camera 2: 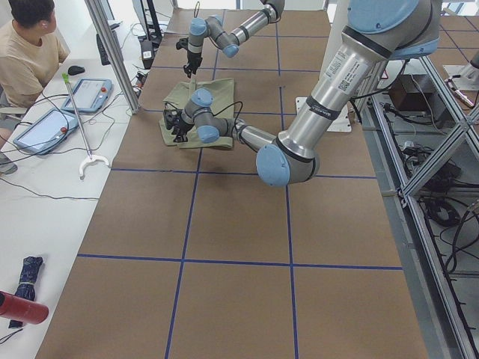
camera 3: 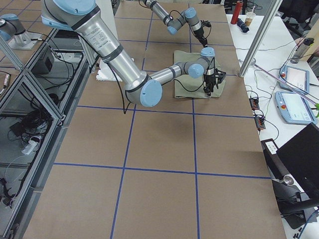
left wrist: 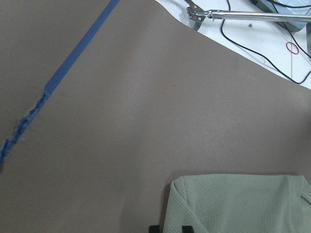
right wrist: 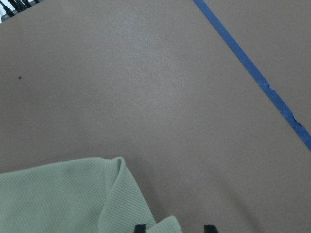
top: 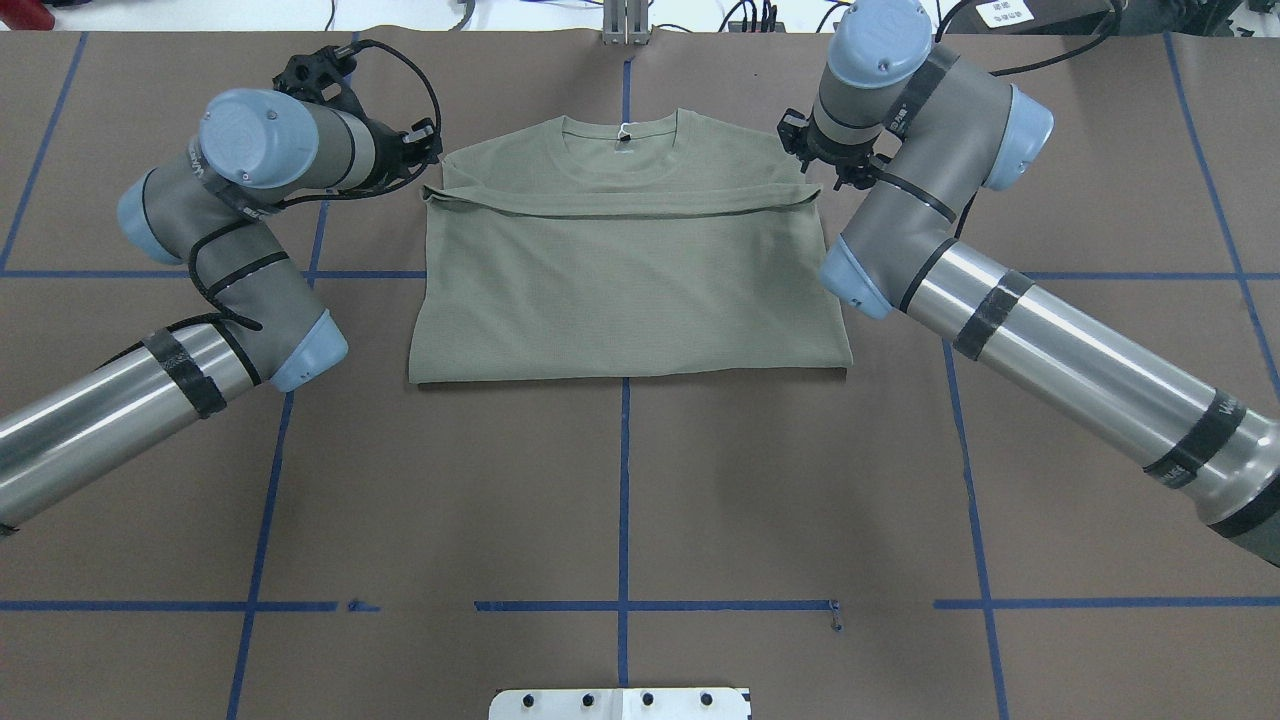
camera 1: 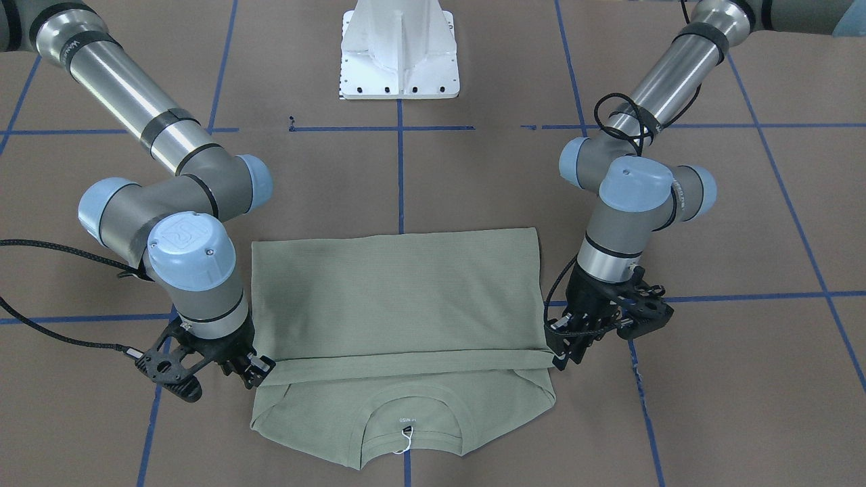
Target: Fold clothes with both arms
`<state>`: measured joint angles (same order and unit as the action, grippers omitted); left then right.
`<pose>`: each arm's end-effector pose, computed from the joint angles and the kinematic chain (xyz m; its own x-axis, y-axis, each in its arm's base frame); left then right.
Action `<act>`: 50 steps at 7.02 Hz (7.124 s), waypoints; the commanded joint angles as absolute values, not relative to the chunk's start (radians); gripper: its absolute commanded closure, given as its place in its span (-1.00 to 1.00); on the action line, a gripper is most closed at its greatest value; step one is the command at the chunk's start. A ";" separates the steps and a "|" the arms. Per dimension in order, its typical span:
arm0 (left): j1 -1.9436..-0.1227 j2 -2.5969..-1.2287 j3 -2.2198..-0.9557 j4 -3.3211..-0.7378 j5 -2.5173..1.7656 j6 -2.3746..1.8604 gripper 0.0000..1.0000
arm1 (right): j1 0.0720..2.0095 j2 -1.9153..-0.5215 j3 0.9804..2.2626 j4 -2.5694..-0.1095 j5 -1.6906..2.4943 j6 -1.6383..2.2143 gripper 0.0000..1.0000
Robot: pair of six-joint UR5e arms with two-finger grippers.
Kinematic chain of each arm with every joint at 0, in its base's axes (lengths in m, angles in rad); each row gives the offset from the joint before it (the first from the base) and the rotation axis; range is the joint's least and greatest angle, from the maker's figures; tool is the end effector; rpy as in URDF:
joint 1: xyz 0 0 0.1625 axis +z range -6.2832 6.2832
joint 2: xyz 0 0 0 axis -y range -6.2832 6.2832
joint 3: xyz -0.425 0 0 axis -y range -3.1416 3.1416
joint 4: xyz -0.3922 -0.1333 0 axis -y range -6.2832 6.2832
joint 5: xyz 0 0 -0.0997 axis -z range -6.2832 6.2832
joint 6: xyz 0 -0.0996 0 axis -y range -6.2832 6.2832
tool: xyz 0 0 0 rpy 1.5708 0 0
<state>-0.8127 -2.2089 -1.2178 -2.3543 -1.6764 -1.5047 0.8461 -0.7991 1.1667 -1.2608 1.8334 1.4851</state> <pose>0.4363 -0.6394 0.3538 0.3737 -0.2992 -0.8780 0.6353 0.7722 0.0073 -0.4501 -0.6704 0.3386 0.5672 0.5159 0.6419 -0.5687 0.8092 -0.1478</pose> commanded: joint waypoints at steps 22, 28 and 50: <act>-0.746 -1.996 -1.625 -2.384 -2.108 -1.739 -0.61 | 0.075 -1.543 2.282 -1.491 1.816 2.078 -1.00; -0.517 -1.976 -1.651 -2.243 -1.913 -1.871 -0.58 | 0.413 -1.428 2.250 -1.493 1.816 2.065 -1.00; -0.882 -2.606 -0.692 -2.523 -1.856 -1.497 0.80 | 0.420 -1.347 2.165 -1.493 1.741 2.065 -1.00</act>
